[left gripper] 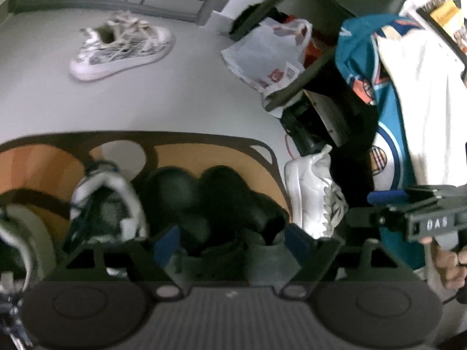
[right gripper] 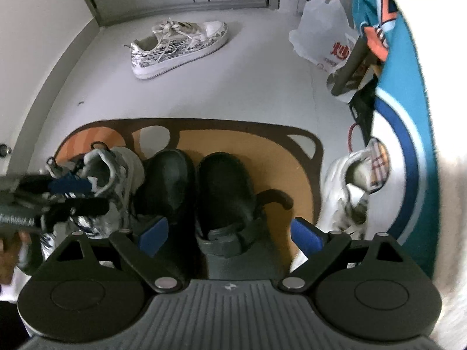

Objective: Organize scattered shoes
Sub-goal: 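Withdraw the left tool and move it toward the white-silver patterned sneaker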

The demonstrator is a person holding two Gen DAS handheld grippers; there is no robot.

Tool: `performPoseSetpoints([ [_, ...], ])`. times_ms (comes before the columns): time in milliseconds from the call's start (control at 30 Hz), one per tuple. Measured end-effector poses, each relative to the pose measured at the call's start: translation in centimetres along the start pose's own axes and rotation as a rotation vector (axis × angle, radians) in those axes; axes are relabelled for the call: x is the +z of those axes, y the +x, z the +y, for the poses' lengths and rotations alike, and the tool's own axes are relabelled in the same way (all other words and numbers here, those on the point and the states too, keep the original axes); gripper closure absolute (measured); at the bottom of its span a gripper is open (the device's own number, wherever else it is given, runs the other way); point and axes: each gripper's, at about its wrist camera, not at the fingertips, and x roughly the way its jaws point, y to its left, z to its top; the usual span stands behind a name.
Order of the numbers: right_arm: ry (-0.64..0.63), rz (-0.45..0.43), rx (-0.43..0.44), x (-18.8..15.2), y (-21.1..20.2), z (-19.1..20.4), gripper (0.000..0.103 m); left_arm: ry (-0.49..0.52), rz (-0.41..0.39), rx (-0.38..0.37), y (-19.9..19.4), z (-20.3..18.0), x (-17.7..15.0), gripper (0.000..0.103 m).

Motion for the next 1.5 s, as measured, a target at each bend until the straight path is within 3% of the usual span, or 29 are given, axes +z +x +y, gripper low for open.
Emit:
performPoseSetpoints([
  [133,0.017,0.006,-0.033,0.7,-0.1,1.1,0.009,-0.005,-0.031,-0.004,-1.4,1.3,-1.3,0.020],
  [367,0.073,0.051,-0.139,2.0,-1.2,2.3,0.009,-0.099,-0.093,-0.034,-3.1,5.2,-2.8,0.018],
  [833,0.203,-0.064,-0.228,1.4,-5.3,2.4,0.009,-0.149,-0.155,-0.023,-4.5,8.4,-3.3,0.017],
  [1133,0.324,-0.116,-0.191,0.9,-8.5,0.1,0.009,-0.234,-0.230,-0.026,-6.1,10.5,-3.5,0.017],
  [1500,0.240,-0.127,-0.160,2.1,-8.1,1.6,0.009,-0.304,-0.316,-0.018,-8.1,11.5,-3.6,0.017],
])
